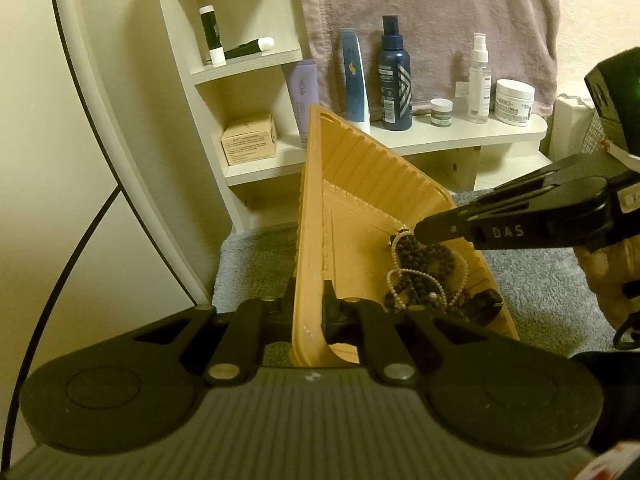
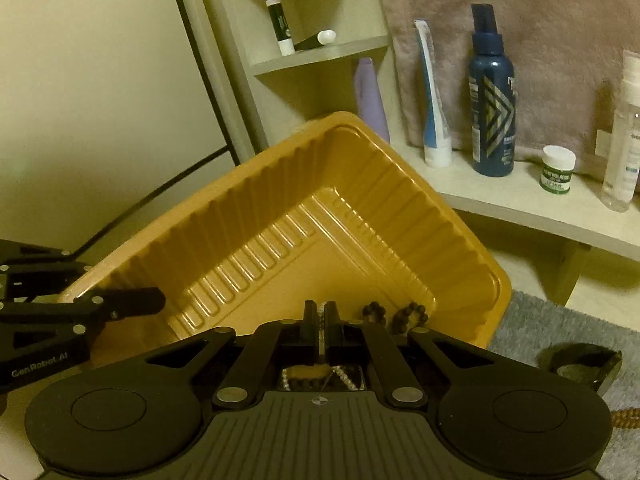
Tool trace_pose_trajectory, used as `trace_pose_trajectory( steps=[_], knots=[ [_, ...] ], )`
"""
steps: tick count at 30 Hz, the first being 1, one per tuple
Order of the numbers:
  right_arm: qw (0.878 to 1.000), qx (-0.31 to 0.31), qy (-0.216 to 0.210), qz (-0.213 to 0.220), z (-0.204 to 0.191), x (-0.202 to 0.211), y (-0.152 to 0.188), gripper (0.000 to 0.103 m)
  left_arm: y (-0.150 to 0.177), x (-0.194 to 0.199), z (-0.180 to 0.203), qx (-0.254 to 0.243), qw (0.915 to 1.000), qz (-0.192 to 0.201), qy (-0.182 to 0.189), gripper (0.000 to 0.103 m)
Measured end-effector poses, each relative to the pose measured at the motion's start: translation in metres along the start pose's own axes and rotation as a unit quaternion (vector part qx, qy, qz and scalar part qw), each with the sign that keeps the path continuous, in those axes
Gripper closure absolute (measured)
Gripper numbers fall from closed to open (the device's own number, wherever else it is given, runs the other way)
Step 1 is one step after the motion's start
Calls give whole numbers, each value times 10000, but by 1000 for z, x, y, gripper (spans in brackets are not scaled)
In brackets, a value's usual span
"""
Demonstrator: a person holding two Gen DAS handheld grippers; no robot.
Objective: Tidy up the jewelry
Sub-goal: 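Carry the pearl necklace into the orange tray and open the right gripper, then grasp the wooden bead necklace on the towel with the right gripper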
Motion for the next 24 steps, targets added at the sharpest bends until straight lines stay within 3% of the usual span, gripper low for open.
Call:
trace_pose_trajectory(
  steps=[3,5,6,7,13,24],
  knots=[
    [10000,18,-22,69,0,6,-1,97,0,0,0,-3,10000,2,-3,95],
    [9997,17,89,232,3,11,-2,66,0,0,0,-1,10000,-1,1,95],
    [9992,-39,118,368,6,16,-3,38,0,0,0,2,10000,-1,2,95],
    [9985,-102,125,532,9,23,-2,32,0,0,0,-2,10000,-2,-2,95],
    [9927,-204,671,979,33,58,23,32,1,1,-1,51,10000,18,38,95],
    [9706,-1120,1798,1139,104,103,86,32,1,0,0,-9,10000,23,13,95]
  ],
)
Point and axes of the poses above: each gripper's, at about its wrist camera, not at the fingertips, and x roughly against the way its jaws point, z to its right, y to its underside, the point moved 6 cm from there along -x, roughly the way its jaws point, and after that the axes turned 13 degrees about -x, right-handed, at the moved point
